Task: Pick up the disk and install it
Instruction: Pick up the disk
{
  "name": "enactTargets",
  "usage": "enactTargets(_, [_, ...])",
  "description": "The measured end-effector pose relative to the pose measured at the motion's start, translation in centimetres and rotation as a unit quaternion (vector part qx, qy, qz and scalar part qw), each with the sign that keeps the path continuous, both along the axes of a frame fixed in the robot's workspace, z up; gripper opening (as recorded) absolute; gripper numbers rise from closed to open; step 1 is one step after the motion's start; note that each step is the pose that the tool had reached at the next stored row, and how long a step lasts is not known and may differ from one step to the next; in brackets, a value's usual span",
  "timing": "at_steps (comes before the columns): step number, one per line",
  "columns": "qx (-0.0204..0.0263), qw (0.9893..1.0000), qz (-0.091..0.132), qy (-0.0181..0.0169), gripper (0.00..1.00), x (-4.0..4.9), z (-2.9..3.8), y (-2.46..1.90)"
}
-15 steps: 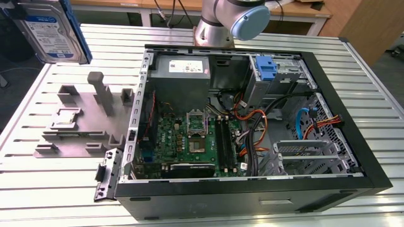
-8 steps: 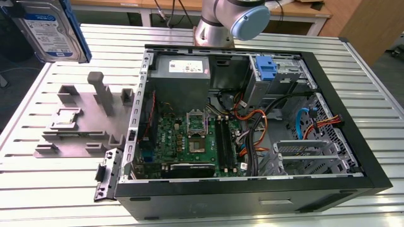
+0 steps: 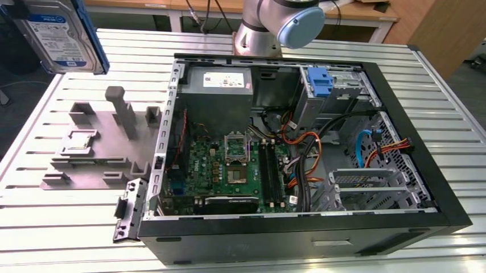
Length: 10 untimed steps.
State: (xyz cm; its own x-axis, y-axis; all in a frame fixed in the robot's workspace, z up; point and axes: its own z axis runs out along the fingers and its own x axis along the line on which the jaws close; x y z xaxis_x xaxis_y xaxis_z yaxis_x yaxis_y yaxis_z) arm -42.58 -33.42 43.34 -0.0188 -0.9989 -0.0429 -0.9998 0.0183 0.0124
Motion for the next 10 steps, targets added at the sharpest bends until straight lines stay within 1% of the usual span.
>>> enactTargets(10, [-0.0012, 1.0000, 0.000, 0.0000, 0.37, 0.00, 0.43, 0.00])
